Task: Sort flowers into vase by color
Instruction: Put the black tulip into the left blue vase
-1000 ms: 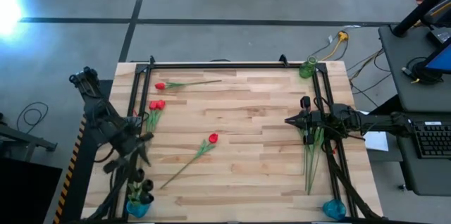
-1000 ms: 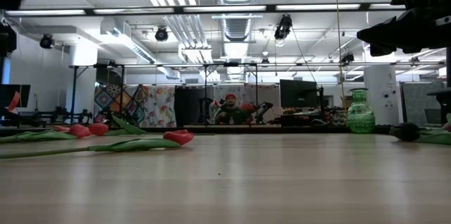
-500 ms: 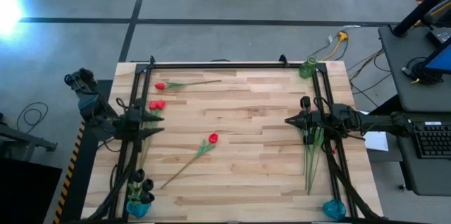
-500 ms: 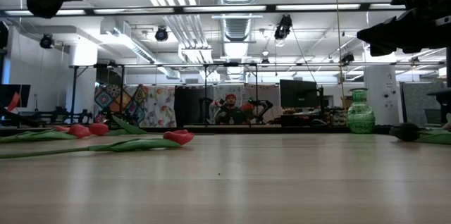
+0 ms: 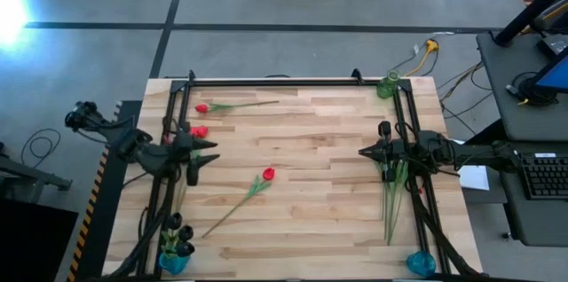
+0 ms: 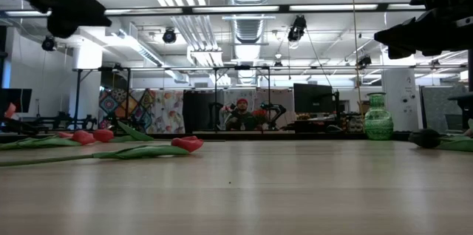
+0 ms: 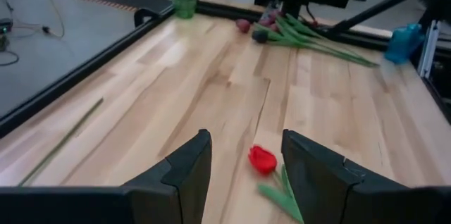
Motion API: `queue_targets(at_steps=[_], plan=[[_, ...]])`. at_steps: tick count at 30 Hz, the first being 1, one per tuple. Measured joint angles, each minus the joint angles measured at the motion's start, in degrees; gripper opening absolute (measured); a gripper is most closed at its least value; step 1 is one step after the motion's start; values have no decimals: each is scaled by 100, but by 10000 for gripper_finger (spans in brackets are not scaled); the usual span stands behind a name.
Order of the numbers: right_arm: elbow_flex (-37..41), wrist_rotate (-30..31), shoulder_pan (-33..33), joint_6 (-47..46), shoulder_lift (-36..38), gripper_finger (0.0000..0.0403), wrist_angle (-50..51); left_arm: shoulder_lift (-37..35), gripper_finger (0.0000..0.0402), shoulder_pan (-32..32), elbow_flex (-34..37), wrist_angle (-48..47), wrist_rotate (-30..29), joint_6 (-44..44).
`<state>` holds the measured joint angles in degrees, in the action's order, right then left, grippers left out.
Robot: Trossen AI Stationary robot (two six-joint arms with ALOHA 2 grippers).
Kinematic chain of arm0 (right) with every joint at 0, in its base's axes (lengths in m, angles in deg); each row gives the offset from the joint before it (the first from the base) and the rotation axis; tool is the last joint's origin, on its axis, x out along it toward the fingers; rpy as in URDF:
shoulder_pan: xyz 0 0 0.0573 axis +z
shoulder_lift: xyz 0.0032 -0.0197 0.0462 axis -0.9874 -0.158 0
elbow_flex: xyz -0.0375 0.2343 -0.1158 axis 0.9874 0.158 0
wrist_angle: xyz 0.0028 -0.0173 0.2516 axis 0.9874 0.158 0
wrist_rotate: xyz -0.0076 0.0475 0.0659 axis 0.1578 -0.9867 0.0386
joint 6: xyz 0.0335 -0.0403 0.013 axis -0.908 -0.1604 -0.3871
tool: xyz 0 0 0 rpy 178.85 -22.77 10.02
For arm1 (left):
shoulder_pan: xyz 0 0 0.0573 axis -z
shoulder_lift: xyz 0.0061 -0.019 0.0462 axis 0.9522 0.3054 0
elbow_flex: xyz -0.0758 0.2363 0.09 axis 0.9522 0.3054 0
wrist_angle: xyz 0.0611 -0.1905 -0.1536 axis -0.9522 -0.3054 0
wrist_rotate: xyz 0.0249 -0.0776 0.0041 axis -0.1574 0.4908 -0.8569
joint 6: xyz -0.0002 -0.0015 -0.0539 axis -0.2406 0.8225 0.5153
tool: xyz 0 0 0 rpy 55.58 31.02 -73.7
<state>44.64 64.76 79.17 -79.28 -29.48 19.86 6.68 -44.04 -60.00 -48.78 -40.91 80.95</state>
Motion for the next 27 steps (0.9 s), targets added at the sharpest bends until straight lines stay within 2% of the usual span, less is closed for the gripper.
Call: queue_targets(at_steps=[2,5,9,11,13,16,19,23,27], plan=[[-1,497,-9,57,-2,18,-242,41,160,-398,175,487,370,-232],[-3,1488,-17,623,-10,18,-695,102,160,-980,372,1057,811,-528],[-4,2536,-17,1924,-2,18,-951,172,160,-1523,574,1711,897,-983],[-4,2863,-17,2580,-3,18,-952,189,160,-1641,662,2076,899,-1051],[-4,2797,-17,2732,-10,18,-997,207,160,-1647,740,2489,903,-1066],[-4,1874,-15,1514,-39,18,-1304,219,160,-1578,898,2923,1051,-1217],[-4,1213,-15,-292,-83,18,-1783,214,160,-1472,1053,3202,1229,-1208],[-4,1244,-15,-2047,-198,18,-2370,221,160,-1244,1194,3538,1364,-1224],[-4,1263,10,-2976,-709,18,-3421,219,160,-1036,1415,4130,1369,-1481]])
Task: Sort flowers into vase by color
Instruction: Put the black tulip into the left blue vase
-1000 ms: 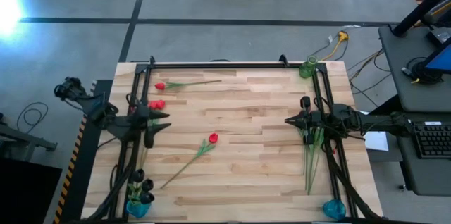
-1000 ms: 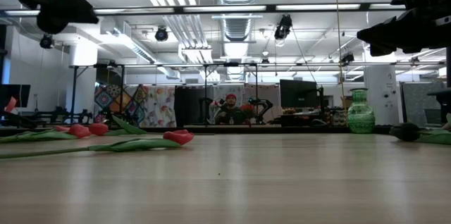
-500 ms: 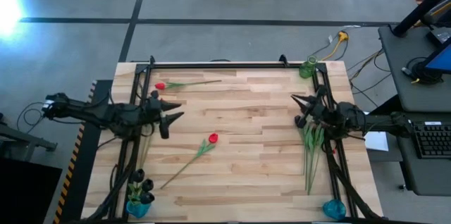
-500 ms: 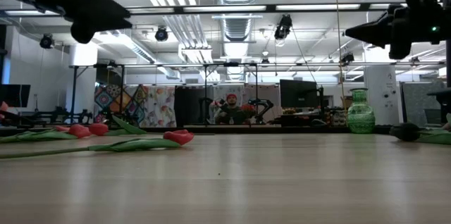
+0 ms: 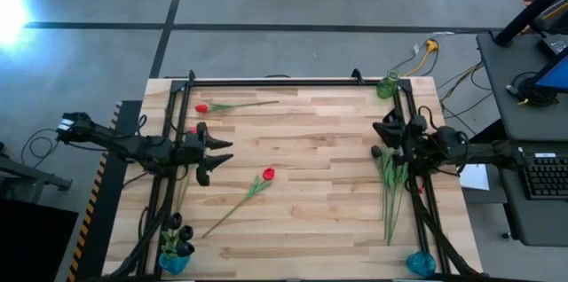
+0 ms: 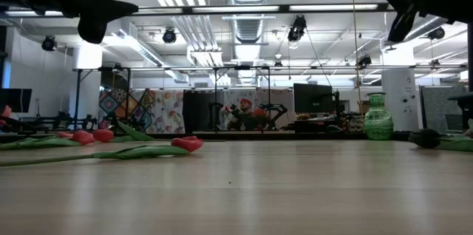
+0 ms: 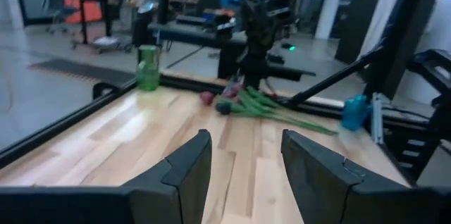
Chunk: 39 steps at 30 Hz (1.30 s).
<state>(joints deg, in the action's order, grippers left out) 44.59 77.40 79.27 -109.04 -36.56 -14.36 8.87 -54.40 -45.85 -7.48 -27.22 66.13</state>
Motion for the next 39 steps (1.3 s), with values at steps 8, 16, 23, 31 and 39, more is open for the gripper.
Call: queue_targets(at_steps=[8,16,23,31,39], plan=[[-688,1052,1,-78,-1984,22,259,107,160,66,965,1951,4,-508],[-3365,1404,-19,-1923,-3596,106,5894,127,160,68,1390,2113,0,-631],[-4963,349,-88,-4486,-4903,162,9854,333,160,68,1380,2156,-5,-832],[-4528,-547,-337,-4225,-6040,152,9955,382,160,68,1344,2347,-11,-1055],[-3584,-938,-344,-4329,-6417,128,9147,410,160,68,1344,2371,-24,-1175]])
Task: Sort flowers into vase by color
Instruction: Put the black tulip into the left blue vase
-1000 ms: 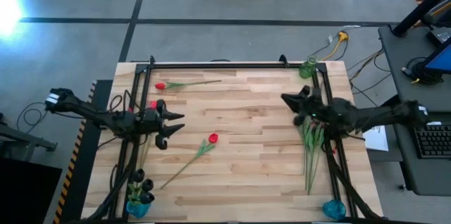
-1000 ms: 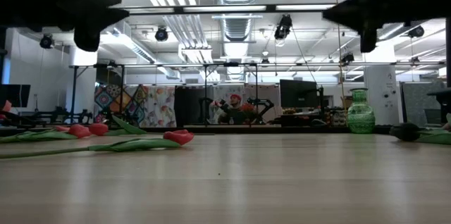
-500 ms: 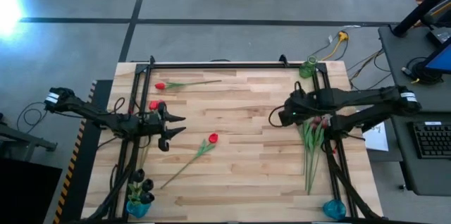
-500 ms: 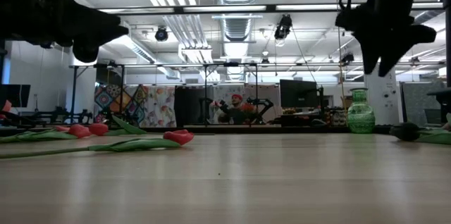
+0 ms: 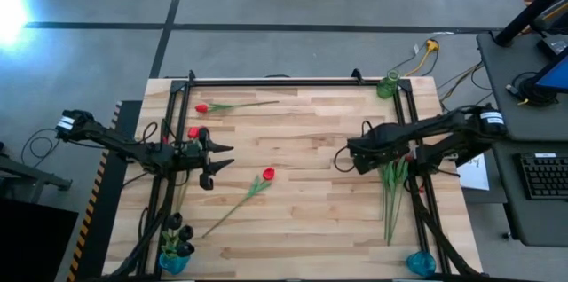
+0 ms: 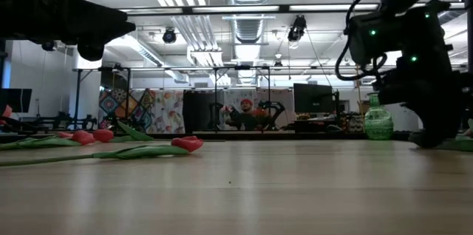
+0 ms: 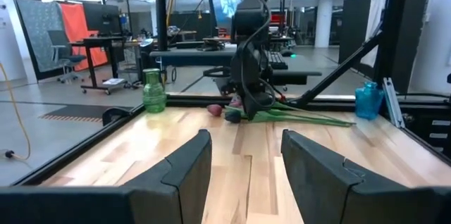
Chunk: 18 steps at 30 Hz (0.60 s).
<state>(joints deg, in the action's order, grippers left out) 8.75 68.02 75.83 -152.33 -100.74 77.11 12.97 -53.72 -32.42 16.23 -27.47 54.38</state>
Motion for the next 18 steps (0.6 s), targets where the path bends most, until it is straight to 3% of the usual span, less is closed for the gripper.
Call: queue_targets(at_steps=[10,18], plan=[[130,59,0,-104,-47,102,-418,151,160,-2,0,56,0,-53],[96,132,-33,215,-352,43,-514,216,160,-2,-4,122,-3,-56]])
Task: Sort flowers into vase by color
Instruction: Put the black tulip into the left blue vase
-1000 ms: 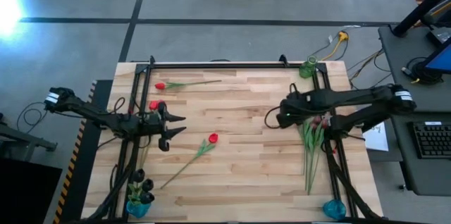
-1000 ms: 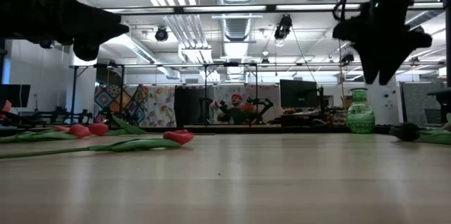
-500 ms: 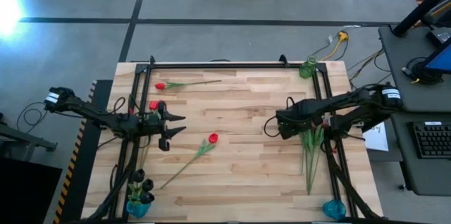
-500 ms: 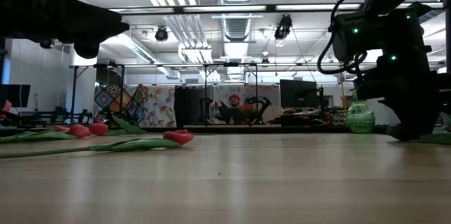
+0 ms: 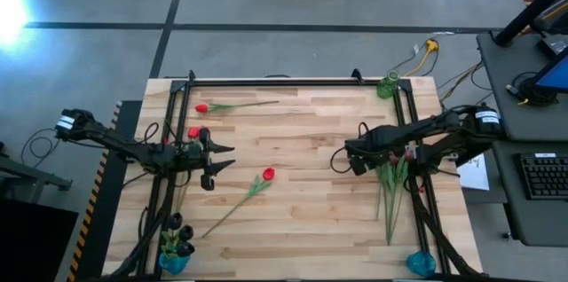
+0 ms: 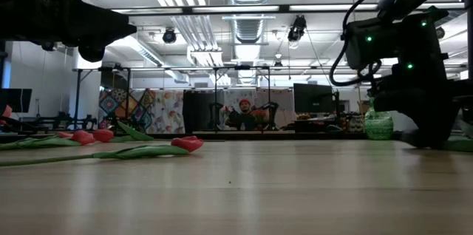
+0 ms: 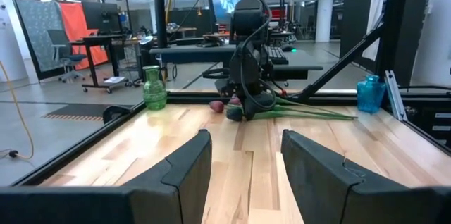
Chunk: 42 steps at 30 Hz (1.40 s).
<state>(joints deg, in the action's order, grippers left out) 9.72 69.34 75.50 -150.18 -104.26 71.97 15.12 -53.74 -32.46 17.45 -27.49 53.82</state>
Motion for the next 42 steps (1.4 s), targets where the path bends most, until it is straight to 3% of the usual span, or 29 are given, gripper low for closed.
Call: queue_targets(at_steps=[3,9,14,18,27,36,42], plan=[[-154,89,0,174,7,16,37,0,160,-11,0,9,-28,0],[-1081,471,36,455,144,13,-83,16,160,-11,0,83,-32,-21],[-2000,869,300,1120,-73,13,-1219,28,160,-15,0,132,-34,-22],[-2760,934,444,1630,-709,13,-1978,28,160,-14,0,131,-34,-21],[-4434,938,257,2116,-2457,13,-1957,71,160,-14,0,126,-34,0],[-5564,438,34,2629,-4036,13,-2722,142,160,-15,0,137,-34,-17],[-6598,67,-72,3118,-4915,63,-2901,142,160,-15,0,134,-34,-20]])
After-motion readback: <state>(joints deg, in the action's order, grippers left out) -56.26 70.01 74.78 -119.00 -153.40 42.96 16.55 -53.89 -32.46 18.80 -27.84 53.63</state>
